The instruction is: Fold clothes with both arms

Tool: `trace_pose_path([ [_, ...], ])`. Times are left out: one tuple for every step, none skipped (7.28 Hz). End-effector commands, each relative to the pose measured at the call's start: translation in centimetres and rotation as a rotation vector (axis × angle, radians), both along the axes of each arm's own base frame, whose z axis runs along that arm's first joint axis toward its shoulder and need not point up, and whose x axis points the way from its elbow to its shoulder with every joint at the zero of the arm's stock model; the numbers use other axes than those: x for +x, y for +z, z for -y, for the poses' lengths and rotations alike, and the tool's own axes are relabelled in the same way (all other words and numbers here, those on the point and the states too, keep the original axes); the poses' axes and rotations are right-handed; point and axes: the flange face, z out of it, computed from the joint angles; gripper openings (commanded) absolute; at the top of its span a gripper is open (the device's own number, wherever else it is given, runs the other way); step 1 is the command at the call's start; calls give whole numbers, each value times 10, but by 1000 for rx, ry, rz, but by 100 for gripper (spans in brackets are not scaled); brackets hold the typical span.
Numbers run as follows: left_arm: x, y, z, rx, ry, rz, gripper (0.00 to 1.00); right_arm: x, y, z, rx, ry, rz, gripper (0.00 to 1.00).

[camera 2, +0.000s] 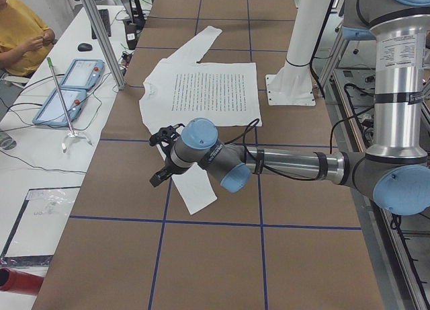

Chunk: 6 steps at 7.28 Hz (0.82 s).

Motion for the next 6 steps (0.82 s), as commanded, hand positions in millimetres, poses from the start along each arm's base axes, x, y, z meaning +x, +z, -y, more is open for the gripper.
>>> trace_pose_path([
  [-1,-2,1,9,3,-1,100,-62,21,0,-50,130,82,100],
  [-1,-3,1,14,3,-1,100,-112,14,3,-71,188,87,99],
  [-1,-6,0,19,3,-1,100,-160,17,2,-82,252,70,96],
  [-1,-7,1,20,3,-1,100,-188,41,0,-46,247,54,92],
  [-1,-7,1,22,3,-1,100,-195,77,-3,-21,235,80,87],
  [-1,-7,0,22,3,-1,100,-208,85,13,10,236,126,85],
])
